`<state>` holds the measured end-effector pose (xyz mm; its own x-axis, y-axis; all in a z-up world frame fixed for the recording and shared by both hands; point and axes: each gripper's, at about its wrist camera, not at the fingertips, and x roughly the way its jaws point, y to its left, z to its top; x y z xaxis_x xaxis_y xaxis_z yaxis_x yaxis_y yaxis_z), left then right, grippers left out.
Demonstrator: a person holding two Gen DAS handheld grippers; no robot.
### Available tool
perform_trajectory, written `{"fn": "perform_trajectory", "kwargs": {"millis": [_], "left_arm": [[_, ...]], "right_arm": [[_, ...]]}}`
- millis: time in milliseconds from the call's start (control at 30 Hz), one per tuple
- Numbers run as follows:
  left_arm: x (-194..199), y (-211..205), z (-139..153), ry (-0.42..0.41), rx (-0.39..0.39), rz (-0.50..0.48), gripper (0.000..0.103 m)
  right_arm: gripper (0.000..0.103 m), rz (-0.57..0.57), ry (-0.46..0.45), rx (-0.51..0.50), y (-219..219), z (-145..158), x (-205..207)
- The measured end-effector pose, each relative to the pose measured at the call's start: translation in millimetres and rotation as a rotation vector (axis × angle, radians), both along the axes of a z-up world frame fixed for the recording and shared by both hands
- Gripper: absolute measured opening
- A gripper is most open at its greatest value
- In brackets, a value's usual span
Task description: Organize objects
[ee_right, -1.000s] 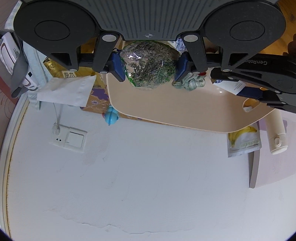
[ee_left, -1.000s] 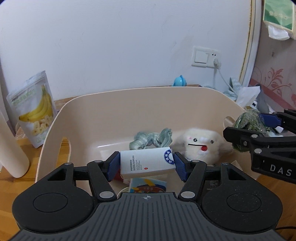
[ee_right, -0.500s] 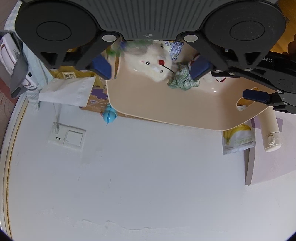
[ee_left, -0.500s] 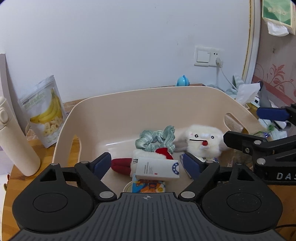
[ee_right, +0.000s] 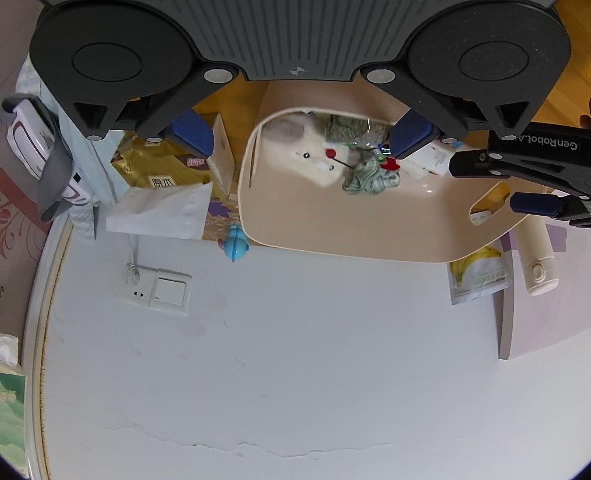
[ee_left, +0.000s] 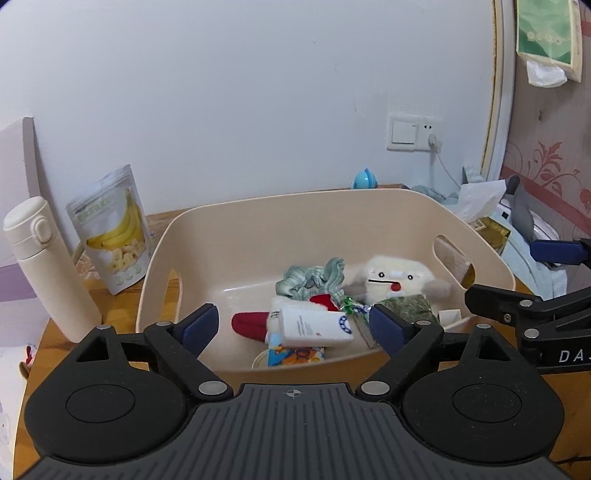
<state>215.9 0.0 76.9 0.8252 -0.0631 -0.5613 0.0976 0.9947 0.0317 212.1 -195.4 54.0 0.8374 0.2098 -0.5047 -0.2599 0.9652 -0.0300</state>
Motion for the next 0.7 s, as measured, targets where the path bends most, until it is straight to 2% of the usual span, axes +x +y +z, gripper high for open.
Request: {"fn": "perform_trajectory", "kwargs": {"millis": [367,533,700], "left_arm": [[-42.4,6.8,6.3,-0.033,-0.059,0.064,0.091],[-62.7,8.7,5.0,-0.041,-0.066,0.078,0.091],[-81.6,14.0,3.6,-0.042,-0.081,0.095,0.091]], "right_arm": [[0.103,-0.003,0.010,-0.004,-5.5,1.4,-37.7],[0.103,-0.013,0.030,0.023,-11.2,0.4,-53.5],[0.103,-0.024,0.021,0.007,-10.5,0.4,-72.4]]}}
